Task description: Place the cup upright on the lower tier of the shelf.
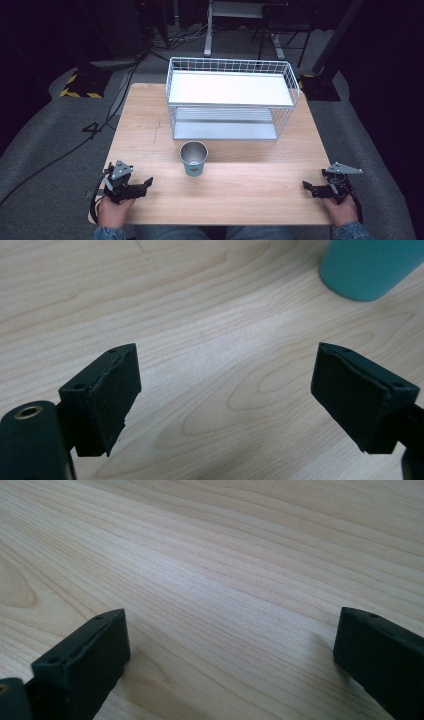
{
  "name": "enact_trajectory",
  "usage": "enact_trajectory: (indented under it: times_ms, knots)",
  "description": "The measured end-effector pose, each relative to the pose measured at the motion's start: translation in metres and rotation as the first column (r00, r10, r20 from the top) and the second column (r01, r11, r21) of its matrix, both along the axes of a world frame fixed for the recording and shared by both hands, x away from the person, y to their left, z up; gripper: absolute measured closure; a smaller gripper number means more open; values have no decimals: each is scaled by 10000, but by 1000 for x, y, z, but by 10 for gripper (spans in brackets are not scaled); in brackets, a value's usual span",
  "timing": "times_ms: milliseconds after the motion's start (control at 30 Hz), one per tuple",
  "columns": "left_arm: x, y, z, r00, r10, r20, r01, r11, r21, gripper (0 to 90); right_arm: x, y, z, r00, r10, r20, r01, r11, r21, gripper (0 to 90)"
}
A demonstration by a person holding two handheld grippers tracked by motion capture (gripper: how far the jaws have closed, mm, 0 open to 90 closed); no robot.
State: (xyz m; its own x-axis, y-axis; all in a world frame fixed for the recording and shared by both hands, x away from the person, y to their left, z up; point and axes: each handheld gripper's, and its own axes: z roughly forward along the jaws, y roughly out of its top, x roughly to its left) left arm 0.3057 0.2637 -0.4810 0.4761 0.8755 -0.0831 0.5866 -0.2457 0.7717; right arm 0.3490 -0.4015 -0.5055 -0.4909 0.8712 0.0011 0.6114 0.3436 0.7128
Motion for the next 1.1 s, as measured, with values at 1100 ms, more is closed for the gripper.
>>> enact_trajectory:
  times_ms: [1100]
  knots:
    - [-11, -26, 28, 9813, -898, 1702, 1088, 9884, -1060, 148, 0, 0, 0, 10000, -1, 1, 1, 10000, -3, 17]
